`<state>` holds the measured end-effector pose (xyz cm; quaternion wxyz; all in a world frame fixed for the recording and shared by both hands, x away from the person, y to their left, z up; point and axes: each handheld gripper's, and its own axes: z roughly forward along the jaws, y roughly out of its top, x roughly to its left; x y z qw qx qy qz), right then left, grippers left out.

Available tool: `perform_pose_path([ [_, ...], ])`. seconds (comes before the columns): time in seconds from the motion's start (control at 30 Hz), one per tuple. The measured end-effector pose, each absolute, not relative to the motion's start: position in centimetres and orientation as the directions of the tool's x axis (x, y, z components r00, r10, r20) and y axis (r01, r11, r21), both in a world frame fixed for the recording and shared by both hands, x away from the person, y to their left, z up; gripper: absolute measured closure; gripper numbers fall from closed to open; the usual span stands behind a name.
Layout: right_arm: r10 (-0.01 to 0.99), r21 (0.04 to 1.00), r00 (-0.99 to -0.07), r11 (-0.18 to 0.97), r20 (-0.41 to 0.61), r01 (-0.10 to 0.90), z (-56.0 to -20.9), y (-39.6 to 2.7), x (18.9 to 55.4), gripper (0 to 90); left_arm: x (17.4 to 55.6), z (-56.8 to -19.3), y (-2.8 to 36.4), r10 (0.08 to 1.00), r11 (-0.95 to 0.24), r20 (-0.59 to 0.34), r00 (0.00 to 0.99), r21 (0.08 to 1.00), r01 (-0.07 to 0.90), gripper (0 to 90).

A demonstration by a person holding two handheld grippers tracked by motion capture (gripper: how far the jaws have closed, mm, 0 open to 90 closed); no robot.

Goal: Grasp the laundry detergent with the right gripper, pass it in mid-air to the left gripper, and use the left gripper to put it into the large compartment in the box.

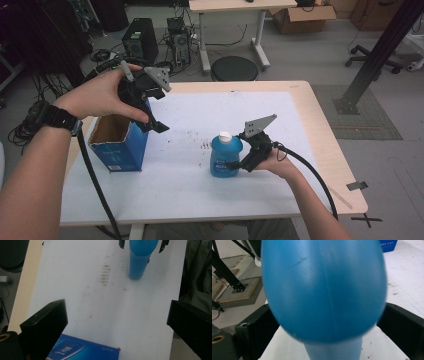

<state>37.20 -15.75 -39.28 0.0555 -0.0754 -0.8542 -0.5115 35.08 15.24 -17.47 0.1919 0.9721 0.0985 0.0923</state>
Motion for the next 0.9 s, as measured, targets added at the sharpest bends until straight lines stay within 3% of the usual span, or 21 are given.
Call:
perform_pose_path([
  [0.9, 0.06, 0.878, -0.984, 0.444, 0.168, 0.177, -39.89, -15.29, 37.38, 20.1, 35.05, -17.46, 15.1, 0.226, -0.904, 0.142, 0.964, 0.399, 0.153, 3.9],
])
